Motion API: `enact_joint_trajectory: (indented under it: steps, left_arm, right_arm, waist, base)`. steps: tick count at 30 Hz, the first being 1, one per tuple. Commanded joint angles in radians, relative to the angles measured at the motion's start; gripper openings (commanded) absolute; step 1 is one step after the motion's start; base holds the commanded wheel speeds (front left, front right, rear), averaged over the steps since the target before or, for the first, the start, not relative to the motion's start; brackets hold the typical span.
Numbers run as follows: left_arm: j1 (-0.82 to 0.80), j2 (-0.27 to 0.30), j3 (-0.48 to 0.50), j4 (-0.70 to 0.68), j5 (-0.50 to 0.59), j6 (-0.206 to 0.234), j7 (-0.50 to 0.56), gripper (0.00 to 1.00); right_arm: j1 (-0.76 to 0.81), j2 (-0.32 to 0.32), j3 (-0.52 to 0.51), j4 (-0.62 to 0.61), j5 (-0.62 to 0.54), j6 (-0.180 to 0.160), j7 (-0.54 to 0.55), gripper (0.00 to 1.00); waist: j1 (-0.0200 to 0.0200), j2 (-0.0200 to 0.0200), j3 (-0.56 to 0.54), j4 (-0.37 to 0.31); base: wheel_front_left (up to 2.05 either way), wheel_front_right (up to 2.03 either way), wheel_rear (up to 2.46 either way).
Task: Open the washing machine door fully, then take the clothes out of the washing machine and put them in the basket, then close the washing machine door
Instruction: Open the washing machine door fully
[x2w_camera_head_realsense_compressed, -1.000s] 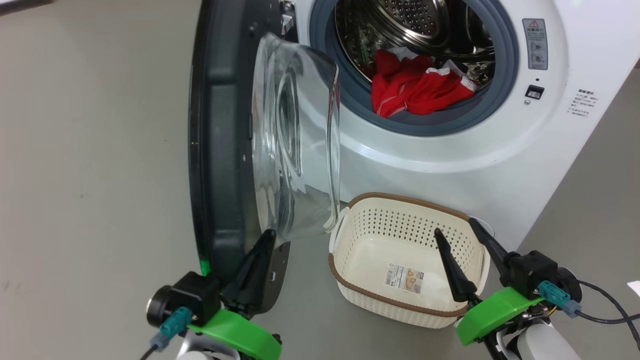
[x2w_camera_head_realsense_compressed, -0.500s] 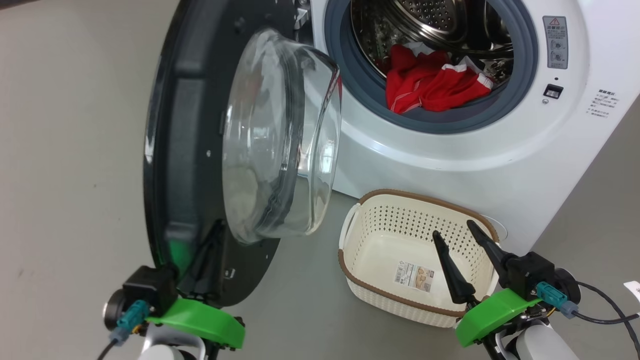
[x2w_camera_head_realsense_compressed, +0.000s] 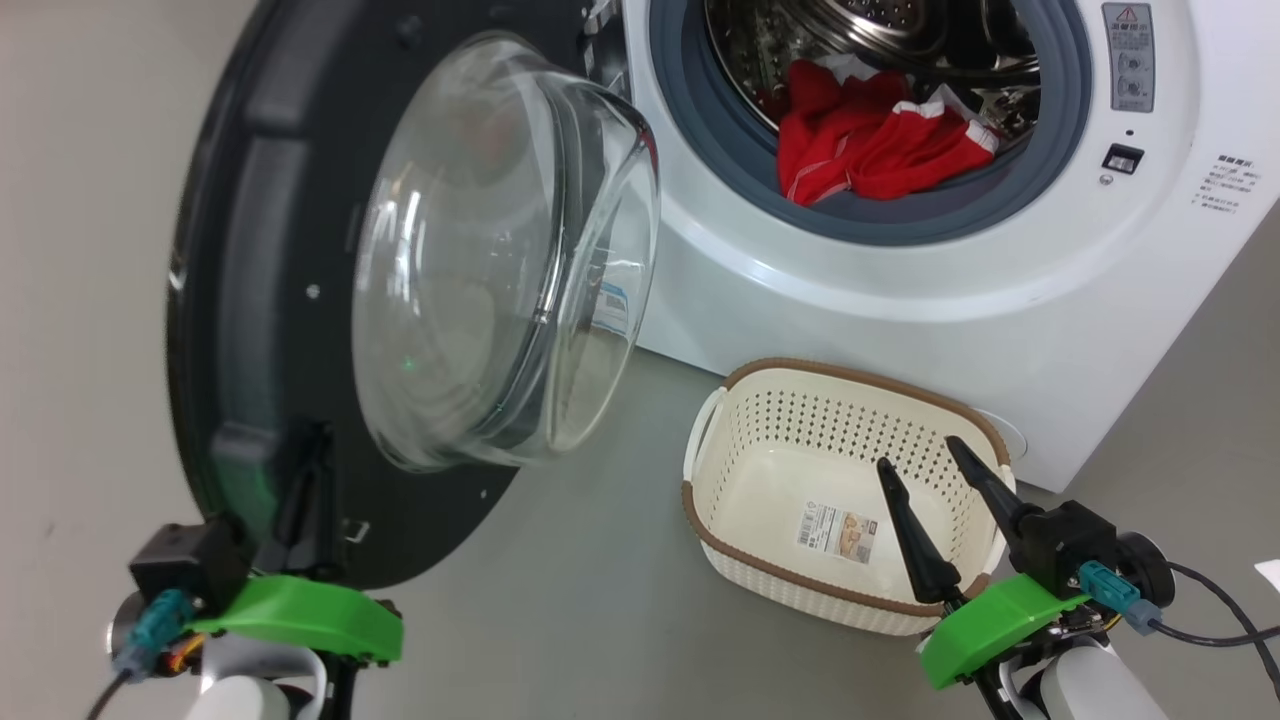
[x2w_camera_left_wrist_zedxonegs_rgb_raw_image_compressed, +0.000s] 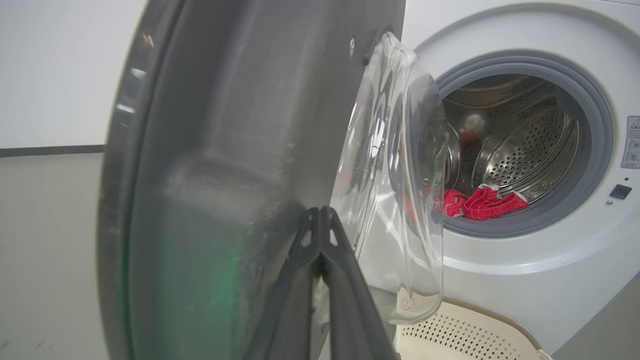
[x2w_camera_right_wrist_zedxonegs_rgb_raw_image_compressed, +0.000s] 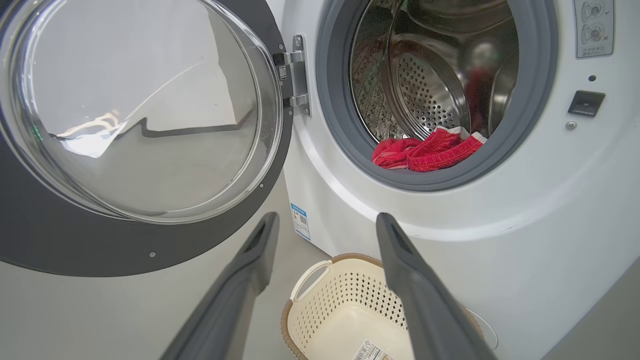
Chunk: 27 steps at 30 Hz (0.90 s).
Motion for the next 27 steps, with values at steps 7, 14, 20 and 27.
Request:
enact_joint_trajectory:
  steps: [7,14,20,27]
  left_arm:
    - [-0.057,0.055,0.101,0.040,-0.038,0.024,-0.018,0.00]
    - [-0.101,0.060,0.164,0.106,-0.065,0.020,-0.027,0.00]
    - [-0.116,0.051,0.236,0.108,-0.078,0.029,-0.029,0.00]
    - [-0.123,0.050,0.332,0.114,-0.056,0.018,-0.029,0.00]
  right_arm:
    - [-0.050,0.003,0.035,-0.016,-0.035,0.007,-0.007,1.00]
    - [-0.056,-0.002,0.043,-0.011,-0.052,0.007,-0.007,1.00]
    - [-0.066,-0.010,0.050,-0.010,-0.058,0.007,-0.007,1.00]
    - [-0.068,-0.022,0.052,0.002,-0.052,0.007,-0.007,1.00]
  waist:
    - [0.0000,-0.0001,0.038,-0.001]
    - [0.0000,-0.0001,0.065,0.001]
    - [0.0000,-0.0001,0.085,-0.002]
    - [0.0000,-0.0001,0.098,-0.002]
  base:
    - [0.00,0.00,0.00]
    - [0.00,0.00,0.00]
    - [0.00,0.00,0.00]
    - [0.00,0.00,0.00]
